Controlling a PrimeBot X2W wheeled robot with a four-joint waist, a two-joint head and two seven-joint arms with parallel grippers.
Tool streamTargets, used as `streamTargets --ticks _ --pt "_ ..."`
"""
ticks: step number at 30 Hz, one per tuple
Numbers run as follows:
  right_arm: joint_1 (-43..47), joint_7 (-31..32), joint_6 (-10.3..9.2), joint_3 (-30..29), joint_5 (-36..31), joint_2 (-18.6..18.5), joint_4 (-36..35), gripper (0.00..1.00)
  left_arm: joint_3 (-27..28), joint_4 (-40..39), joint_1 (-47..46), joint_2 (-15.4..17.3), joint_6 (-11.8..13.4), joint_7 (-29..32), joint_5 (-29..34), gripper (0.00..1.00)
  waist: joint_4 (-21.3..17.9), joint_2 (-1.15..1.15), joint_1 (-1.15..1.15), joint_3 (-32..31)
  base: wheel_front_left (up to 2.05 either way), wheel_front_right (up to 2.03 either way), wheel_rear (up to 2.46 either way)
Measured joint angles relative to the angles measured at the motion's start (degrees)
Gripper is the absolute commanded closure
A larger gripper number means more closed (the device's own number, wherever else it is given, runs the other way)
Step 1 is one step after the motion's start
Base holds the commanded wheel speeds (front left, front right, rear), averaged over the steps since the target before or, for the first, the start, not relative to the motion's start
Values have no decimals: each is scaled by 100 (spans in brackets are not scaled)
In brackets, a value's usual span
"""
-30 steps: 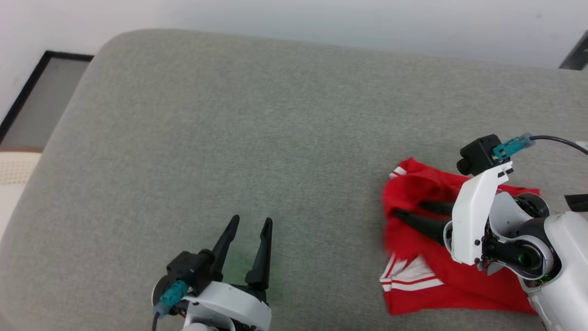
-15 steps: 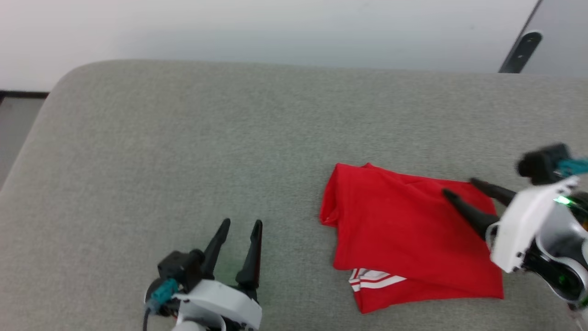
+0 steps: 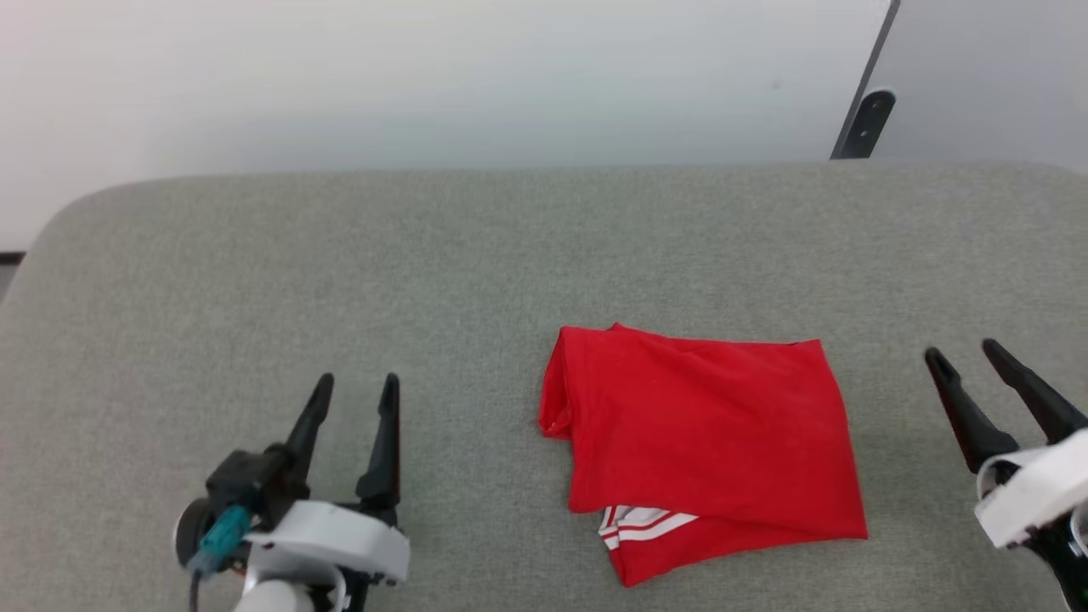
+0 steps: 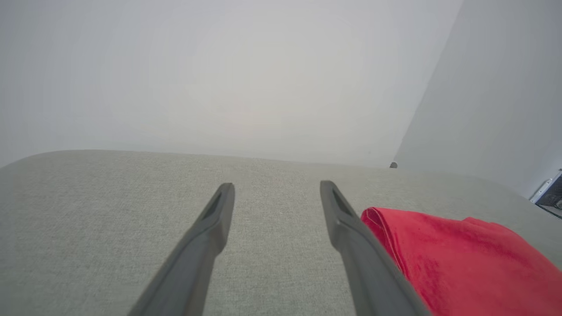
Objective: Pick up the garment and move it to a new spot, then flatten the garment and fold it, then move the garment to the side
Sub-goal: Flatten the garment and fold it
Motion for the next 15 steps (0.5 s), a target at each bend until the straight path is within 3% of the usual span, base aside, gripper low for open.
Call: streamTargets --ticks 6,15 --pt "562 -270 0 -330 -71 157 -141 0 162 -352 603 86 18 0 23 0 -115 0 0 -247 0 0 0" --pt "1482 -86 0 -854 -259 282 -709 0 176 -961 1562 176 166 87 53 0 -214 0 0 -574 0 0 0"
